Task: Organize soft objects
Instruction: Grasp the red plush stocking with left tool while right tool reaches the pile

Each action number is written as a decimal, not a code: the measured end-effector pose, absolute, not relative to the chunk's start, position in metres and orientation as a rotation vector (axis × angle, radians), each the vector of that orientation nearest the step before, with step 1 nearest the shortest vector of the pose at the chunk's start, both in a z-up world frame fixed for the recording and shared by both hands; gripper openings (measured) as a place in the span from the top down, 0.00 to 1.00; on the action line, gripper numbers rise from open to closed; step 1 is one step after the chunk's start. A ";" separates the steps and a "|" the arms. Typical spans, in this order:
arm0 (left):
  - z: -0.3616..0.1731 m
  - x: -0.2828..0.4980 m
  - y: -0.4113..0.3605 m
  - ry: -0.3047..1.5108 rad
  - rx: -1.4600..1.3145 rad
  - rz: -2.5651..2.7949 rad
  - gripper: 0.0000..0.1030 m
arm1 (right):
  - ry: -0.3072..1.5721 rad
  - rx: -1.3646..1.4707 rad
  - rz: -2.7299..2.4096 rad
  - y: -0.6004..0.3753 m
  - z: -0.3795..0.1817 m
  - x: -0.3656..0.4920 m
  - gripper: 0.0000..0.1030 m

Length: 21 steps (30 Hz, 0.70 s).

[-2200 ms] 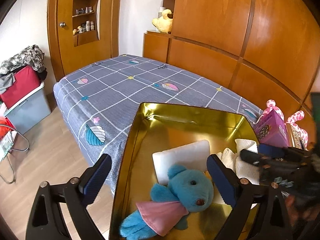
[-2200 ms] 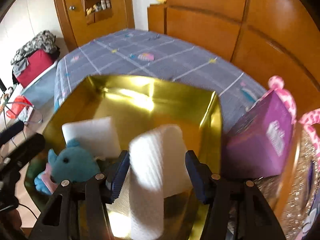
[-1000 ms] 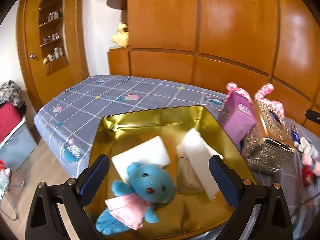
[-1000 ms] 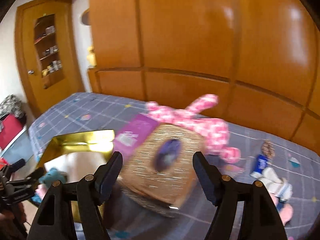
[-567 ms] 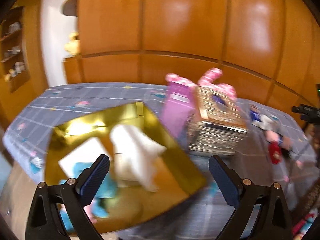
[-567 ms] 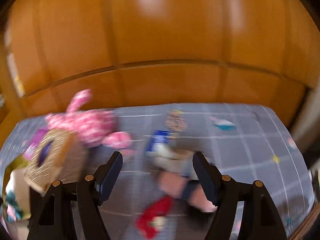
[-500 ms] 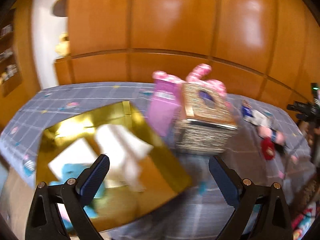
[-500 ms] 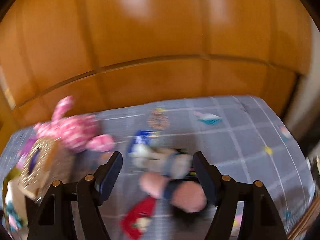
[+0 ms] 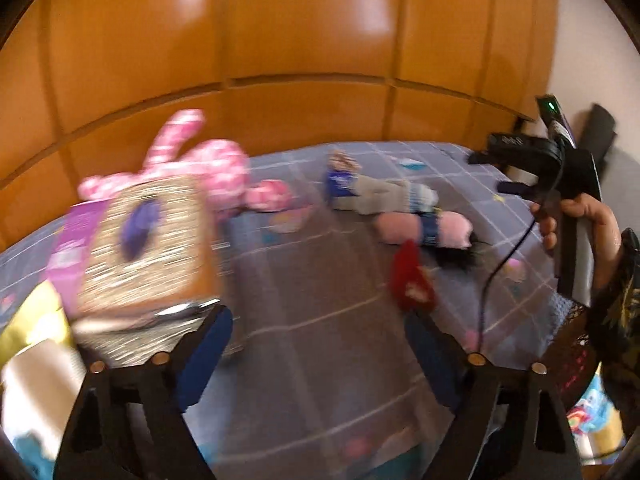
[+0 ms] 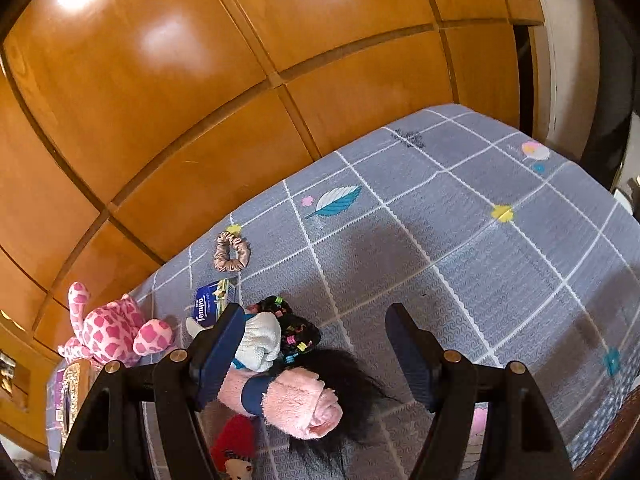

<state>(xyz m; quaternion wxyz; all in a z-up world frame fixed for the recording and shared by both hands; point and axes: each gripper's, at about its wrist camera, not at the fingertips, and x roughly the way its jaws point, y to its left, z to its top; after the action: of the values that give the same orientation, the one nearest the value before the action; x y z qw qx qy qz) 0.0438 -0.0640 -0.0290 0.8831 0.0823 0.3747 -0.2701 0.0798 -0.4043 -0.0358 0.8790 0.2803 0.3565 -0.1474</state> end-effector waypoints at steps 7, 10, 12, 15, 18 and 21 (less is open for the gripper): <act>-0.053 0.058 -0.151 0.827 0.267 -0.696 0.37 | 0.768 0.662 -0.272 -0.410 -0.044 0.081 0.29; -0.066 0.066 -0.179 0.857 0.319 -0.706 0.39 | 0.776 0.692 -0.263 -0.413 -0.047 0.082 0.29; -0.077 0.073 -0.196 0.882 0.347 -0.716 0.42 | 0.775 0.710 -0.257 -0.414 -0.049 0.081 0.29; -0.095 0.081 -0.211 0.912 0.381 -0.716 0.42 | 0.782 0.727 -0.248 -0.416 -0.051 0.081 0.29; -0.118 0.087 -0.220 0.967 0.390 -0.726 0.45 | 0.789 0.730 -0.241 -0.416 -0.052 0.082 0.29; -0.118 0.086 -0.209 0.913 0.333 -0.719 0.66 | 0.791 0.725 -0.239 -0.415 -0.053 0.083 0.28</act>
<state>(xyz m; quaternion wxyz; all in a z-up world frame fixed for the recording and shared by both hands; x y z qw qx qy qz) 0.0859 -0.2088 -0.1176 0.8229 0.1563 0.4291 -0.3381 0.0831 -0.4145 -0.0528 0.8527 0.3445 0.3760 -0.1137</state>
